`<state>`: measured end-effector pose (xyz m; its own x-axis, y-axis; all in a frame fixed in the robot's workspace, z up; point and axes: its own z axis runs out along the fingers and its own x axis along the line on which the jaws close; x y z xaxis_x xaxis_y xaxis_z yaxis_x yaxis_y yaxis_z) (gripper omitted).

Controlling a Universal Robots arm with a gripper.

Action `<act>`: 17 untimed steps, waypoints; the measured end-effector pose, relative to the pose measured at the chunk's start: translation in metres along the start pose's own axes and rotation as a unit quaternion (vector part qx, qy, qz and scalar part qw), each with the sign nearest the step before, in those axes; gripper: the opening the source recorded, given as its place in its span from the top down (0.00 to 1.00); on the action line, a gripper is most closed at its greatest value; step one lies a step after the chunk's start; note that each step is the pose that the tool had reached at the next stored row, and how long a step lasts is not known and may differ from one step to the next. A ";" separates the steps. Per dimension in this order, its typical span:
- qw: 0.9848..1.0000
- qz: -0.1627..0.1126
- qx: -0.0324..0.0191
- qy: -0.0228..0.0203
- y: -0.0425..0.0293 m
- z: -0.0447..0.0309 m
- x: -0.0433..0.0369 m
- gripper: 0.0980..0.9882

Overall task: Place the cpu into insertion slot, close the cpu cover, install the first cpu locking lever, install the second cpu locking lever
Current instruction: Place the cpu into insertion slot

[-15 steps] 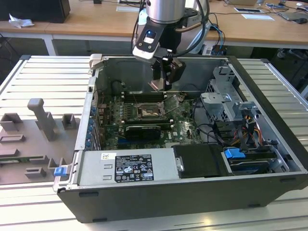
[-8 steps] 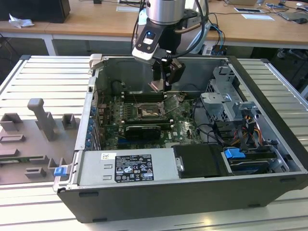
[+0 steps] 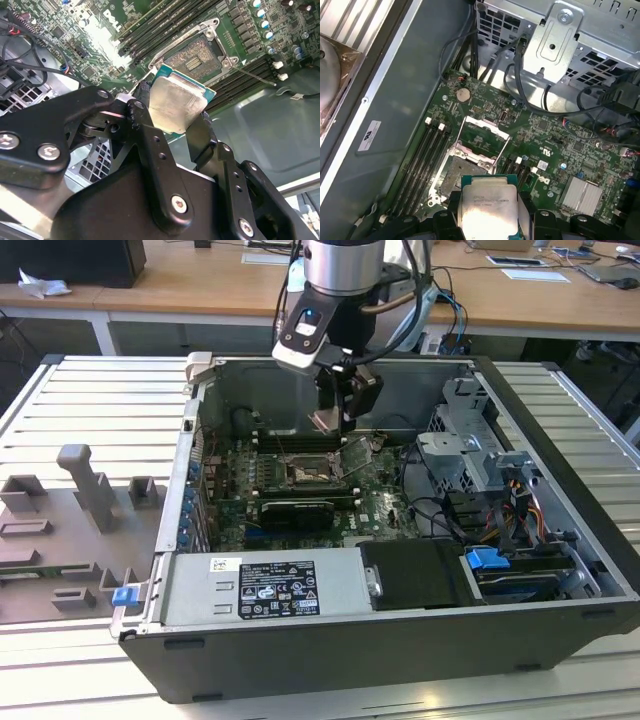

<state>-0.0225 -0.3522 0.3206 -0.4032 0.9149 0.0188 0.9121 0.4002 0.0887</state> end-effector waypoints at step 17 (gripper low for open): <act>0.996 0.087 -0.002 -0.008 -0.0006 0.0060 0.0000 0.51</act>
<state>-0.0226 -0.3521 0.3146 -0.2376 0.9712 0.0189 0.9679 0.2351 0.0886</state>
